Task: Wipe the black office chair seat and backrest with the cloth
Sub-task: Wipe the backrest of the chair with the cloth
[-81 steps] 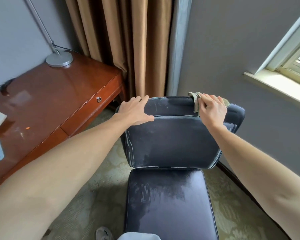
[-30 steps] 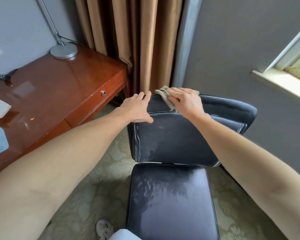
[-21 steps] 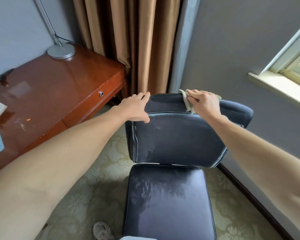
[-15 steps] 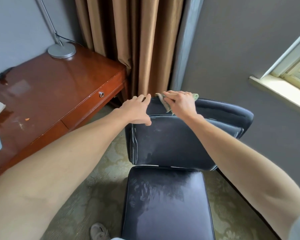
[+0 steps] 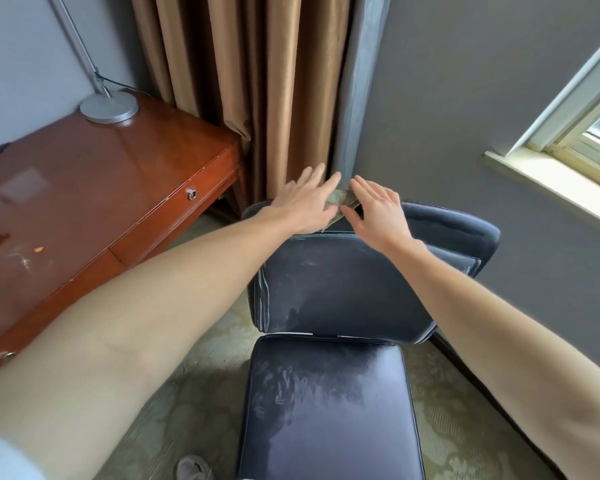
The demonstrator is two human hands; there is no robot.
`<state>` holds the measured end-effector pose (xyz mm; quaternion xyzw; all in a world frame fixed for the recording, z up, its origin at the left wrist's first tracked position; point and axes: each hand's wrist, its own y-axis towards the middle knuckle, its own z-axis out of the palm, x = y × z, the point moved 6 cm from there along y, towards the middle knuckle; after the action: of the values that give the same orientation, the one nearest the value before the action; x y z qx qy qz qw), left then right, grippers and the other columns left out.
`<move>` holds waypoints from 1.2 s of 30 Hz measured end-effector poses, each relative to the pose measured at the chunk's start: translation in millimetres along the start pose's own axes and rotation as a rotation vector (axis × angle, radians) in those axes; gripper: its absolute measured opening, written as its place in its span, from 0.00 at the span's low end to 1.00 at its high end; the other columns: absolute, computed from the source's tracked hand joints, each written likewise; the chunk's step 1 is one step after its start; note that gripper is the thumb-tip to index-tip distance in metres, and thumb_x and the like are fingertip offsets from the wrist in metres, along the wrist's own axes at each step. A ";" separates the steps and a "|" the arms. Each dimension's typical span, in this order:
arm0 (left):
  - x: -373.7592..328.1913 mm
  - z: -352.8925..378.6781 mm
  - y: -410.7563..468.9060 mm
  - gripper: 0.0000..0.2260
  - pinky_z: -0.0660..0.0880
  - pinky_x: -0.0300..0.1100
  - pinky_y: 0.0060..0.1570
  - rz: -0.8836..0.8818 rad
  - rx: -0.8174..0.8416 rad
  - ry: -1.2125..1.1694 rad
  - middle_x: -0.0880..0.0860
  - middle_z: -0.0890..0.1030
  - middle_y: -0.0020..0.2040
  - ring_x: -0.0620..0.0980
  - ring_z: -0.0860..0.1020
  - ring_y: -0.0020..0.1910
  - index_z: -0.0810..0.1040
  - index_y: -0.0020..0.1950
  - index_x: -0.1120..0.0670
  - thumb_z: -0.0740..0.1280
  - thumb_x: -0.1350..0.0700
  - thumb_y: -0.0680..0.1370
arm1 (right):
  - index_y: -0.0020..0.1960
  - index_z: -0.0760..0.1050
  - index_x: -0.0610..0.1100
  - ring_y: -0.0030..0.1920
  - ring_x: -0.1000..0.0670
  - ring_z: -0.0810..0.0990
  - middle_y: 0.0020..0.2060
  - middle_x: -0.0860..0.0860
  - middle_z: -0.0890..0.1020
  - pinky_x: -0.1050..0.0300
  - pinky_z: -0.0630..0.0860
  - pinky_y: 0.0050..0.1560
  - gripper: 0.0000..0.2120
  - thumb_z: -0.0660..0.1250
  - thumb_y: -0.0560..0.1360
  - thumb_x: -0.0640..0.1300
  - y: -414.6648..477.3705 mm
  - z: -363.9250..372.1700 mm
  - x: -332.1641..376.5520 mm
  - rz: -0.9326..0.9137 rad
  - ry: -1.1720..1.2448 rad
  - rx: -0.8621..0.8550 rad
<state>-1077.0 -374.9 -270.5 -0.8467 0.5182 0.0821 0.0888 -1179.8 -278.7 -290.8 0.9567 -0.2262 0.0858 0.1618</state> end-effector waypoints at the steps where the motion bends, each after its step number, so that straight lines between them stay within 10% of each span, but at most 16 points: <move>1: -5.9 5.8 7.2 0.28 0.56 0.54 0.73 -0.007 0.015 0.009 0.54 0.45 0.81 0.54 0.48 0.79 0.48 0.81 0.47 0.55 0.48 0.82 | 0.74 0.61 0.39 0.72 0.45 0.65 0.71 0.45 0.69 0.47 0.59 0.70 0.30 0.64 0.78 0.51 -4.1 1.1 -1.8 0.029 0.010 -0.031; 7: -18.8 24.1 27.0 0.25 0.51 0.58 0.74 0.022 0.002 0.112 0.55 0.53 0.80 0.56 0.54 0.77 0.52 0.80 0.46 0.50 0.48 0.83 | 0.74 0.59 0.35 0.72 0.45 0.65 0.70 0.43 0.70 0.49 0.55 0.74 0.32 0.66 0.77 0.46 -20.0 5.7 -24.7 0.082 -0.046 -0.057; 12: -5.0 21.9 17.9 0.20 0.68 0.50 0.56 0.036 -0.117 0.056 0.50 0.75 0.66 0.58 0.74 0.62 0.63 0.77 0.45 0.51 0.48 0.84 | 0.71 0.67 0.38 0.64 0.43 0.73 0.63 0.46 0.77 0.48 0.61 0.71 0.26 0.67 0.76 0.46 -20.0 5.9 -19.7 0.028 -0.071 -0.153; 36: 85.1 16.8 -48.2 0.17 0.73 0.53 0.56 -0.142 -0.372 -0.153 0.51 0.76 0.68 0.56 0.75 0.65 0.72 0.72 0.51 0.57 0.51 0.84 | 0.67 0.73 0.49 0.60 0.43 0.75 0.58 0.48 0.79 0.33 0.57 0.66 0.24 0.54 0.73 0.44 13.7 42.4 80.6 -0.072 -0.145 -0.055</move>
<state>-996.5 -422.9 -303.3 -0.8743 0.4247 0.2338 -0.0245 -1111.0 -337.6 -307.4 0.9631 -0.2050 0.0041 0.1744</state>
